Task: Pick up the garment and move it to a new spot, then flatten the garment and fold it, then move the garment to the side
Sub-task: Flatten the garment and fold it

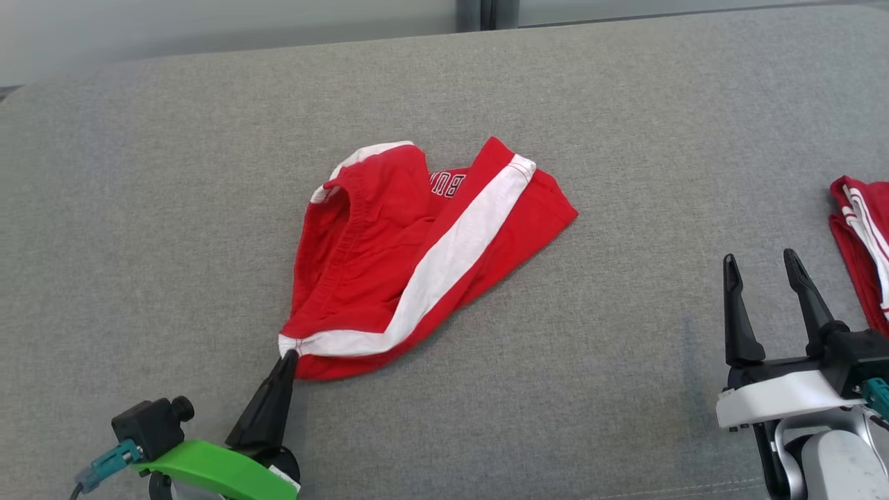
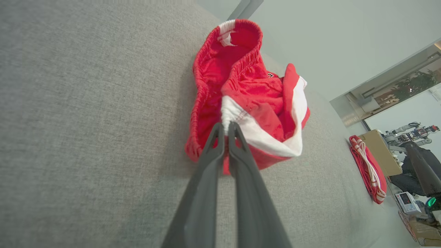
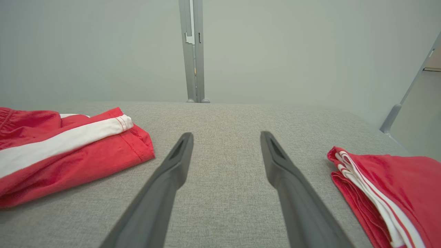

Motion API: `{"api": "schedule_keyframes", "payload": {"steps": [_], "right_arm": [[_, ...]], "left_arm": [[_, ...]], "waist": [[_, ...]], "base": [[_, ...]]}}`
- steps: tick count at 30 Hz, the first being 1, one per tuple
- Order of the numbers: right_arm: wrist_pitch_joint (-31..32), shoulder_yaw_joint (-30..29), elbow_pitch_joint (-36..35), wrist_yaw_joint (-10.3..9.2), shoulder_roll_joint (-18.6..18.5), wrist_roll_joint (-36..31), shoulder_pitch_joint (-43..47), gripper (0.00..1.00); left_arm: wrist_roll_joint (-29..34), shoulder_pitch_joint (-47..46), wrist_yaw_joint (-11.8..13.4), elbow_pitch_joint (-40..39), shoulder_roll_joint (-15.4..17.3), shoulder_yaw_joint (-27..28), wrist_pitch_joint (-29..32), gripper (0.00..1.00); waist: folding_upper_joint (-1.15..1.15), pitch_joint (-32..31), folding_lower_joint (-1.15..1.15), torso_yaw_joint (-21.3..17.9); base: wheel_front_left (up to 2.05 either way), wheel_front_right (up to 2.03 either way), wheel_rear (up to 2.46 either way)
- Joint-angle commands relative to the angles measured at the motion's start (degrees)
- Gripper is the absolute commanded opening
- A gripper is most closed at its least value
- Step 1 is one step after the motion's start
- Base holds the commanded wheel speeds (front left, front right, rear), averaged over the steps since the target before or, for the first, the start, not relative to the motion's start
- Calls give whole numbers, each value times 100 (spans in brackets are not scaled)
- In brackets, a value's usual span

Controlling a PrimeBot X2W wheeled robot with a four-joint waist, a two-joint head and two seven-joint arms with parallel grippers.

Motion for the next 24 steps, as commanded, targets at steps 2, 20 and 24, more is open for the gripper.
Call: {"api": "schedule_keyframes", "payload": {"steps": [2, 20, 24], "right_arm": [[-15, 13, 17, -8, -30, -20, 96, 100], [-15, 84, 136, -8, -51, 54, 156, 100], [-14, -40, 161, -8, -33, 93, 184, 100]], "left_arm": [[-67, 87, -57, 170, 23, -32, -153, 0], [357, -75, 184, 274, 319, -174, -582, 100], [868, 71, 468, 158, 206, 121, -667, 100]], "waist": [[0, -83, 0, 106], [0, -269, 0, 202], [0, -368, 0, 206]], "base": [[0, 0, 0], [0, 0, 0], [0, 0, 0]]}}
